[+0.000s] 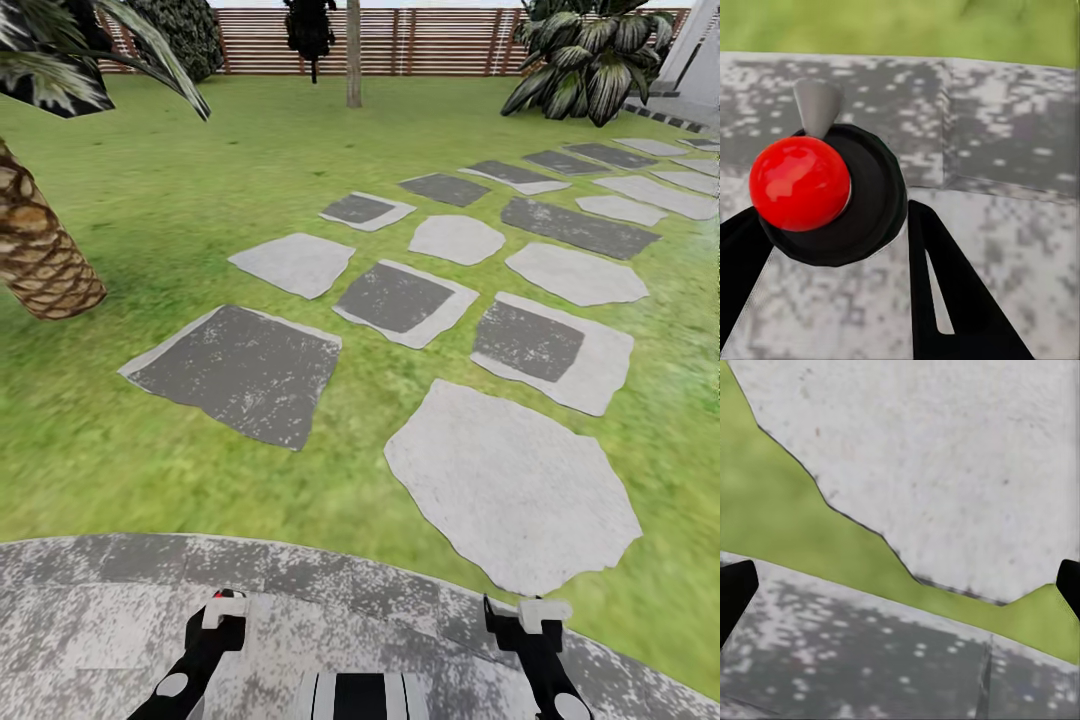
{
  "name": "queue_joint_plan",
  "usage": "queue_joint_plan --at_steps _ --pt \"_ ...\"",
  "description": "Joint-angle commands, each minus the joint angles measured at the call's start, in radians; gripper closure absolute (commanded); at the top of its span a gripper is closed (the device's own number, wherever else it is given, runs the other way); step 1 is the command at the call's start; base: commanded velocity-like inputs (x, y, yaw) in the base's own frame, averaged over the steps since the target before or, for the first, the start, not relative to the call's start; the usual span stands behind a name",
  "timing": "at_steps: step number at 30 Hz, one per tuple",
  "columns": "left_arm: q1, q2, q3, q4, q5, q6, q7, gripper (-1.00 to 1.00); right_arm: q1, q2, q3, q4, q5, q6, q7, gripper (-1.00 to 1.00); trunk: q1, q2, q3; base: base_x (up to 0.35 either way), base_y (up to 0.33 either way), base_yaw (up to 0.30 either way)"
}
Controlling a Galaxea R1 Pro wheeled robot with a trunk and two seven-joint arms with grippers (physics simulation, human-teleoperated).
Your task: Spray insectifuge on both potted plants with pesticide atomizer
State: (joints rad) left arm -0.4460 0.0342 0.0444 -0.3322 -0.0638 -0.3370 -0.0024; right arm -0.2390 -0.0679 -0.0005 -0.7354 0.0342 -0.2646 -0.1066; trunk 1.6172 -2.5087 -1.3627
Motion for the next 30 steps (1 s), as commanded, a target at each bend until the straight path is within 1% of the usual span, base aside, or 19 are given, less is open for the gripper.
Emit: queue_joint_plan --at_steps 1,12,21,28,29,30 --pt "0.0 0.0 0.005 0.001 -0.007 -0.004 -0.001 1.0 0.0 0.0 0.0 0.001 0.004 -0.002 -0.004 -1.0 -0.001 0.0 0.003 0.0 0.0 0.0" --pt "0.0 0.001 0.003 -0.004 -0.007 -0.002 -0.001 1.0 0.0 0.0 0.002 0.001 0.007 -0.004 -0.002 -1.0 -0.006 0.003 0.046 0.0 0.0 0.0" --pt "-0.001 0.003 0.009 -0.01 -0.008 0.006 -0.002 1.0 0.0 0.001 0.005 -0.001 0.007 -0.004 -0.002 -1.0 -0.01 0.005 0.081 0.0 0.0 0.0" --pt "-0.001 0.013 0.009 -0.013 -0.007 0.009 0.001 1.0 0.001 0.002 0.005 -0.003 0.01 -0.006 -0.004 -1.0 -0.013 0.006 0.108 0.0 0.0 0.0" --pt "-0.002 0.013 0.009 -0.013 -0.007 0.008 0.004 1.0 0.001 0.002 0.004 -0.004 0.01 -0.007 -0.004 -1.0 -0.013 0.007 0.112 0.0 0.0 0.0" --pt "-0.001 0.01 0.011 -0.01 -0.008 0.009 0.012 1.0 0.003 -0.005 0.0 -0.006 0.012 -0.008 -0.004 -1.0 -0.014 0.007 0.116 0.0 0.0 0.0"
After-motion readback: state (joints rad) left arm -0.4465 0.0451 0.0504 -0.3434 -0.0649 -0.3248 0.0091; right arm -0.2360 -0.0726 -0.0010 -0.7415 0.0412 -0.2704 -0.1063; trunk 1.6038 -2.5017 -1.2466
